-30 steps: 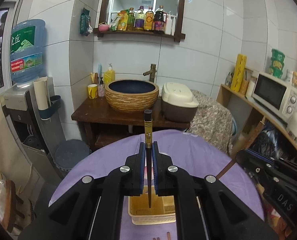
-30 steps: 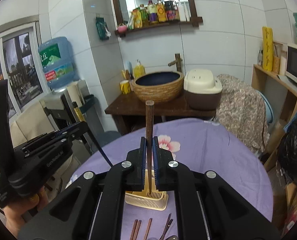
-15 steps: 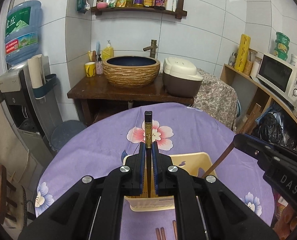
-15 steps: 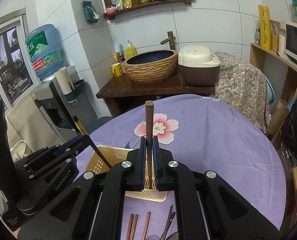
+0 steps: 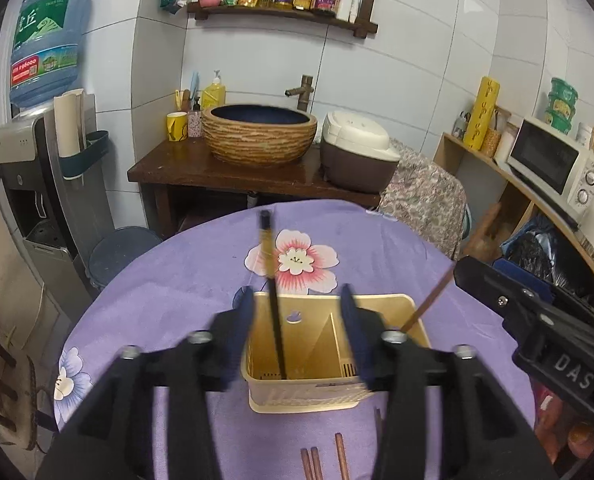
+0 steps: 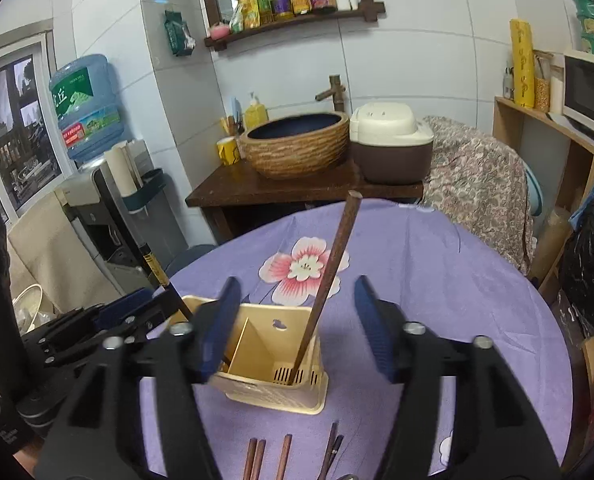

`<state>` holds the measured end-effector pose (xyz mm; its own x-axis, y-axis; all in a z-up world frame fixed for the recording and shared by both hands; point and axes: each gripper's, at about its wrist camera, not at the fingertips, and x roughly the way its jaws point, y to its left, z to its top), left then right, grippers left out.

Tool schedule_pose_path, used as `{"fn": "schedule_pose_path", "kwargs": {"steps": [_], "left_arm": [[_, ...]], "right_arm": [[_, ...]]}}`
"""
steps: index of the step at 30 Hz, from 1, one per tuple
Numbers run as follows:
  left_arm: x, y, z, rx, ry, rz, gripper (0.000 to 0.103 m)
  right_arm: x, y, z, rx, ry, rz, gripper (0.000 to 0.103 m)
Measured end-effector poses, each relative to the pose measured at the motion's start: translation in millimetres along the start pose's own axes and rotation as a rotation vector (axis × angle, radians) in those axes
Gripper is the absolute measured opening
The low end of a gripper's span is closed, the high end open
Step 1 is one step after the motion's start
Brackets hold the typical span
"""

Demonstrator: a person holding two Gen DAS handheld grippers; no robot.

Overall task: Organize utensils
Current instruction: 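Withdraw both tools from the holder back toward the utensils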

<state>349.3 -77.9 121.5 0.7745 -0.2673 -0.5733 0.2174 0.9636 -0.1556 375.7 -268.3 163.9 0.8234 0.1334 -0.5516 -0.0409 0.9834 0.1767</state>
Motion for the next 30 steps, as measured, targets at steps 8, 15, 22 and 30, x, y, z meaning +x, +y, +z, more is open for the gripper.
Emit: {"fn": "schedule_pose_path", "kwargs": {"steps": [8, 15, 22, 30], "left_arm": [[-37.7, 5.0, -31.3, 0.009, -0.021, -0.035, 0.081], [-64.0, 17.4, -109.3, 0.051, 0.085, -0.116, 0.081], [-73.5, 20.3, -193.6, 0.058, 0.195, -0.082, 0.055], [-68.5, -5.8, -249.1, 0.103, 0.283, -0.079, 0.037]], "right_arm": [[-30.8, -6.3, -24.5, -0.015, -0.060, -0.047, 0.063], [-59.1, -31.1, -84.2, 0.015, -0.014, -0.055, 0.065], [-72.9, -49.4, -168.7, 0.014, 0.058, -0.142, 0.067], [-82.7, -58.5, -227.2, 0.024, 0.108, -0.187, 0.067]]}}
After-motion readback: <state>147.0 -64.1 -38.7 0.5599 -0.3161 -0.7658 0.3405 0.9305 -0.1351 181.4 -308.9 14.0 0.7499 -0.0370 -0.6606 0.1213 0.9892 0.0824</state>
